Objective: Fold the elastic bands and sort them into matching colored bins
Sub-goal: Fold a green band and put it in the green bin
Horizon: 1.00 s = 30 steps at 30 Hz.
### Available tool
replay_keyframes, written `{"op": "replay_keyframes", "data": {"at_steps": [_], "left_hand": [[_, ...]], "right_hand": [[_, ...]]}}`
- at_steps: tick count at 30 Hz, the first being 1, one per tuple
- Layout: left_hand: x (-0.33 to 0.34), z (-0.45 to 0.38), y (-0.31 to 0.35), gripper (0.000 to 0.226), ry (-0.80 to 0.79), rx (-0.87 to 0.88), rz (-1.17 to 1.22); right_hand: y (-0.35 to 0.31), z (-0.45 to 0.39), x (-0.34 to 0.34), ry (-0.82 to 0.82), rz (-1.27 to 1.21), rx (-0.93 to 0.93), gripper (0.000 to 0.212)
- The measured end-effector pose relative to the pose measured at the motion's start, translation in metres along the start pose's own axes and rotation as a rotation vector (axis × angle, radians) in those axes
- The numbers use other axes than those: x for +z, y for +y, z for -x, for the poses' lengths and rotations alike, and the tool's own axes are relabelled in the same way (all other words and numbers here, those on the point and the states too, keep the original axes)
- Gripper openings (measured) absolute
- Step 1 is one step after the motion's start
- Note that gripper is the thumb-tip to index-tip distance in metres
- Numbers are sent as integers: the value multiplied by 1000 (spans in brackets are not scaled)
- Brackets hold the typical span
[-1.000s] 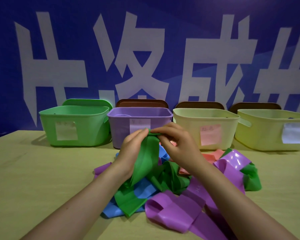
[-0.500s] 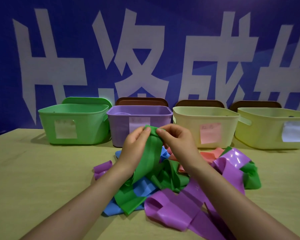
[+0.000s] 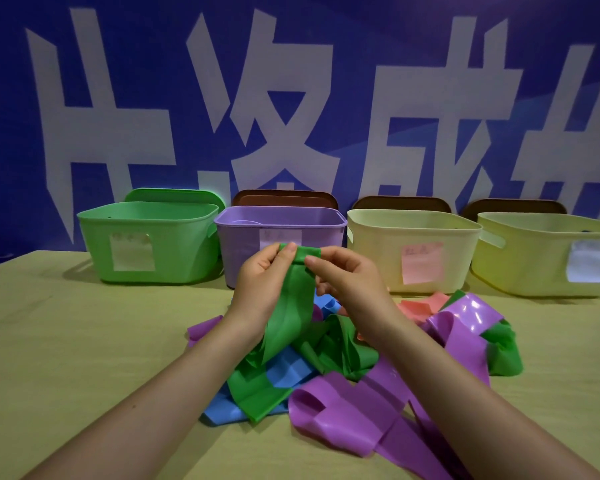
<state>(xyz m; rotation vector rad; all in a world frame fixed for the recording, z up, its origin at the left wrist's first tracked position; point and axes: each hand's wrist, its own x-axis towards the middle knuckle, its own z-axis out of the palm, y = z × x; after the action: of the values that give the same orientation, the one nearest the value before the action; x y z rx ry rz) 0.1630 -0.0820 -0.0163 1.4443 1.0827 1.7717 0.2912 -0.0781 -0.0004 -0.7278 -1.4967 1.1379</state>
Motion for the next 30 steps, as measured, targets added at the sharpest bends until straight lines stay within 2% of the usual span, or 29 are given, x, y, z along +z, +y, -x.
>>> {"op": "replay_keyframes", "data": {"at_steps": [3,7,11,13,19,24,30], "left_hand": [[1,2,4,28,-26,-89,67],[6,2,8,50,-65,-172,128],[12,10,10,24,-118,-65,2],[16,15,10,15,-123,-28,-31],[14,15,9,20,-45,-56,1],[13,12,10,21,-11,-130,-12],[11,10,14,26,39,-162,97]], "right_hand": [[1,-2,0,45,11,-13,19],[0,-7,-5,107,-203,19,20],[-7,-11,-11,133,-359,3,11],[-8,-11,-12,145,-341,-26,11],[-6,-8,-9,175,-163,-121,6],[-1,-5,-6,184,40,-206,15],[-1,-5,-5,140,59,-272,22]]}}
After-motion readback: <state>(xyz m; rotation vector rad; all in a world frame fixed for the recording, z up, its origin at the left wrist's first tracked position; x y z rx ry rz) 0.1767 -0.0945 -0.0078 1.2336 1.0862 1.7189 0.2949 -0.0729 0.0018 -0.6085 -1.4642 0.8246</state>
